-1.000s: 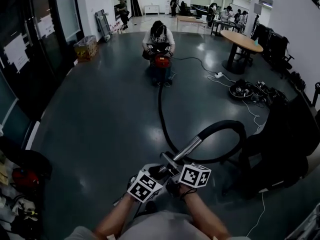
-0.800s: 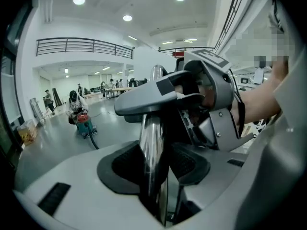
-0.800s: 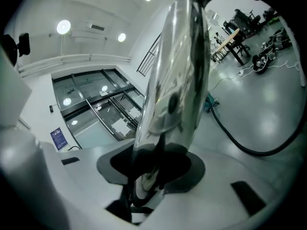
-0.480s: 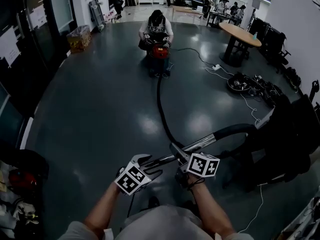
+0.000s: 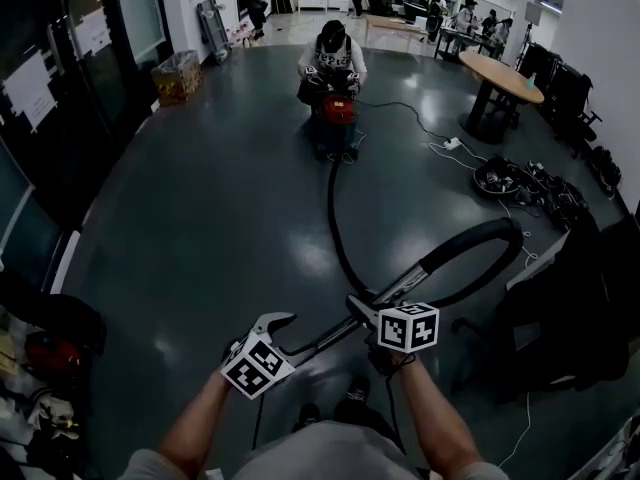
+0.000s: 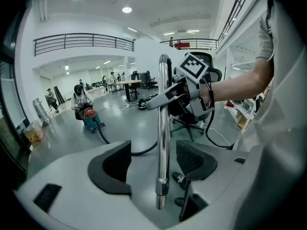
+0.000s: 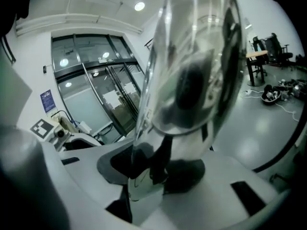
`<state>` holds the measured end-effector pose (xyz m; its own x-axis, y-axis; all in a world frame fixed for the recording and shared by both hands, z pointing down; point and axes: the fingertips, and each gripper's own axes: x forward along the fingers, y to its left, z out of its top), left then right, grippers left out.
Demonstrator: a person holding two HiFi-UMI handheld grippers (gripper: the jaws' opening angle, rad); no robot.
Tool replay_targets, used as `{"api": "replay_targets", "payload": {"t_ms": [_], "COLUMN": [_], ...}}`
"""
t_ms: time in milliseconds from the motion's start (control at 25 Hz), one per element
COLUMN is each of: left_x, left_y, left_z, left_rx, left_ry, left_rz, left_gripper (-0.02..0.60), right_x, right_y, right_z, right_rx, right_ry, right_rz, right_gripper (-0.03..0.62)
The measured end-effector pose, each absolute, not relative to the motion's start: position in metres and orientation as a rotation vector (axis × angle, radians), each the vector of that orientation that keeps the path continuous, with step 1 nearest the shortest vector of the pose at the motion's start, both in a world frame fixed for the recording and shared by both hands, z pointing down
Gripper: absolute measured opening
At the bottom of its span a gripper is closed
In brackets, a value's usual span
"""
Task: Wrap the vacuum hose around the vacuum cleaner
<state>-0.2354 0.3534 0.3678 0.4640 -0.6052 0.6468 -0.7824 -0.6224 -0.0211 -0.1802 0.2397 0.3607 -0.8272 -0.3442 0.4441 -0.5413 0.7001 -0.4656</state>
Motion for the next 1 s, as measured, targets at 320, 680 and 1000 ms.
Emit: {"api": "replay_targets", "payload": {"t_ms": [320,680,1000], "left_x": [-0.197,-0.133,-0.063], "left_y": [0.269,0.194,0.154], "left_z": [0.334,0.283,0.254], "left_rx": [2.53,2.708,2.997], "left_ry": [-1.219,-1.248,-0.983], "left_rz": [1.016,1.239,1.525], "left_gripper": [0.298,0.298,0.298], "right_x": [-0.163,-0.119,-0.075], "right_y": [0.21,0.19,0.191], "right_z": [0.385,0.41,0.443], "right_rx": [0.405,0.132,-0.021], "right_ry": [-2.476,-2.347,-2.193], "right_rz": [0.53,0.271,0.224], "right_gripper": [0.146,0.146,0.146]}}
